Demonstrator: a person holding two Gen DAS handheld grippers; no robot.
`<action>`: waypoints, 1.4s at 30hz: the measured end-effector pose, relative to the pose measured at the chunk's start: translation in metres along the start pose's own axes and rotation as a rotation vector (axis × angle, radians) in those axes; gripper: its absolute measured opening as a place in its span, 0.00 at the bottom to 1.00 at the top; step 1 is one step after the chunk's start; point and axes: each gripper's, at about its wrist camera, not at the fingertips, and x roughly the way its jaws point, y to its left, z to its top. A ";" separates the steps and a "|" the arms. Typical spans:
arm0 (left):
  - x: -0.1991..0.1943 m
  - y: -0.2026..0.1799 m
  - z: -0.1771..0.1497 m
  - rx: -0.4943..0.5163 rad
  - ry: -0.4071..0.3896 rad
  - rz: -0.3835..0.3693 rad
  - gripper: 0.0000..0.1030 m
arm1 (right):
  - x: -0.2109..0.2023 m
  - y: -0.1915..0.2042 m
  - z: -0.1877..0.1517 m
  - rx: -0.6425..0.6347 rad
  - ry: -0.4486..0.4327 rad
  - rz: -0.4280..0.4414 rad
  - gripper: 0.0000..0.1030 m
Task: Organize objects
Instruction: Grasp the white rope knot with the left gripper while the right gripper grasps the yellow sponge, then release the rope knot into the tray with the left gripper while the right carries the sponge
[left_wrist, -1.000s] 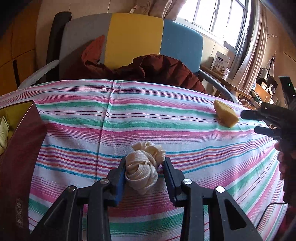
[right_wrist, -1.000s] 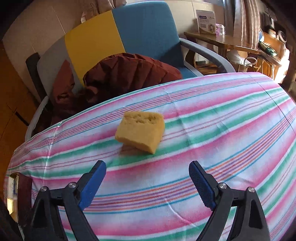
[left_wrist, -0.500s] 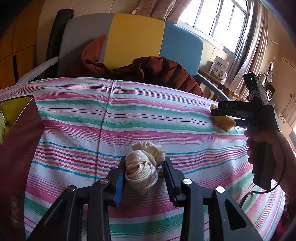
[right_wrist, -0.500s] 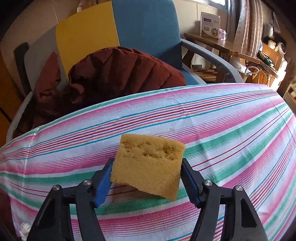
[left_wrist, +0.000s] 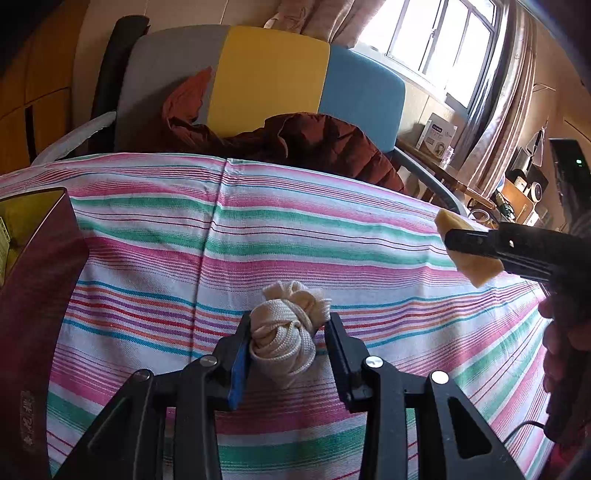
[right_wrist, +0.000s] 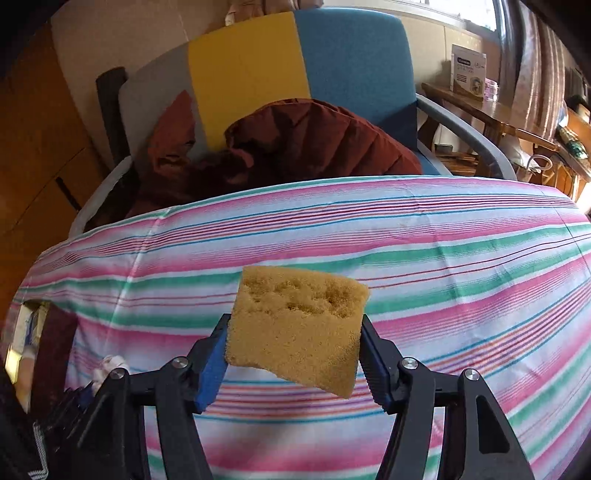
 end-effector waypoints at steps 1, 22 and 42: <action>0.000 0.000 0.000 0.000 0.001 0.000 0.36 | -0.007 0.007 -0.007 -0.015 0.003 0.008 0.63; -0.051 0.007 -0.028 -0.041 0.014 -0.005 0.35 | -0.028 0.039 -0.090 -0.019 0.067 0.175 0.63; -0.187 0.070 -0.045 -0.086 -0.120 -0.003 0.35 | -0.047 0.086 -0.101 -0.185 0.036 0.269 0.63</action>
